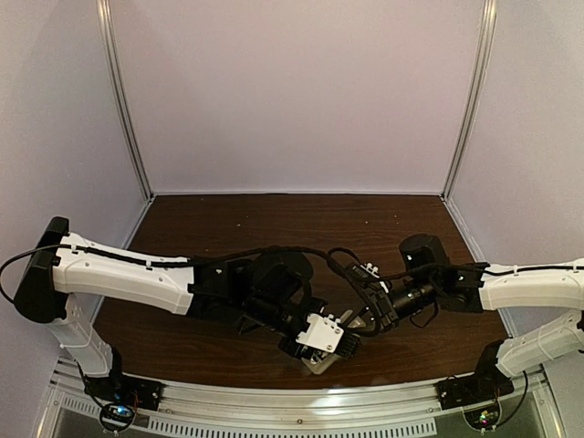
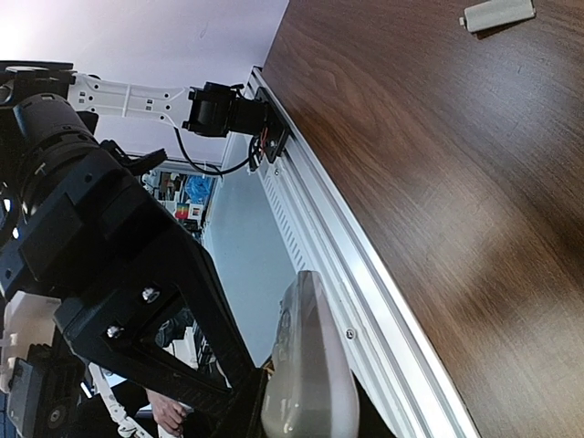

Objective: Load the batteries into the remote control
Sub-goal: Pick up the battery from the battery compartment.

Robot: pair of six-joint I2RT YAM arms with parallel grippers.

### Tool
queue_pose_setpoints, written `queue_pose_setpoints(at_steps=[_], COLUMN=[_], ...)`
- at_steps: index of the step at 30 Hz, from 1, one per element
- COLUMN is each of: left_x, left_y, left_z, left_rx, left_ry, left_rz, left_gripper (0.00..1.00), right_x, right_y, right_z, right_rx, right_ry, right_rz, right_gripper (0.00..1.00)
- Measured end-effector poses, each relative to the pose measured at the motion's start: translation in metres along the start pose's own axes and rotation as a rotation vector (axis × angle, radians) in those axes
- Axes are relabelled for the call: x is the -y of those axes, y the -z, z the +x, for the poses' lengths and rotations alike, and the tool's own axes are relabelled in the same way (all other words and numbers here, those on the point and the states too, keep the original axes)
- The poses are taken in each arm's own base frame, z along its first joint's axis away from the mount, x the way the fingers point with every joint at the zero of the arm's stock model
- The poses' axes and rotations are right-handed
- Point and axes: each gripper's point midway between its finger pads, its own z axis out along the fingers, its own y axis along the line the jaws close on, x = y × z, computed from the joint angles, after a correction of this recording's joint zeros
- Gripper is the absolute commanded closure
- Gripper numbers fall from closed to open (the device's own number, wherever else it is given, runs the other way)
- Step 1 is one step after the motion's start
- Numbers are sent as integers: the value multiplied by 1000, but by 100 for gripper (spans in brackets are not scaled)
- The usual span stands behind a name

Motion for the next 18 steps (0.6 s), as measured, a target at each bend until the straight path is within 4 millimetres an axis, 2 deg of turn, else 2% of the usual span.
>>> queue_pose_setpoints(at_steps=[4, 10, 13, 18], left_x=[1, 24, 26, 27], left_y=[-1, -7, -7, -6], left_z=[-3, 5, 4, 4], left_rx=[25, 28, 38, 45], left_ry=[-6, 0, 1, 2], left_rz=[-1, 63, 70, 75], left_gripper=[96, 96, 95, 85], right_x=[-3, -10, -11, -10], right_y=[0, 2, 2, 2], right_z=[-3, -10, -11, -11], right_rx=[11, 38, 43, 43], right_ry=[1, 22, 24, 23], right_rz=[-11, -30, -31, -28], right_gripper=[100, 100, 100, 100])
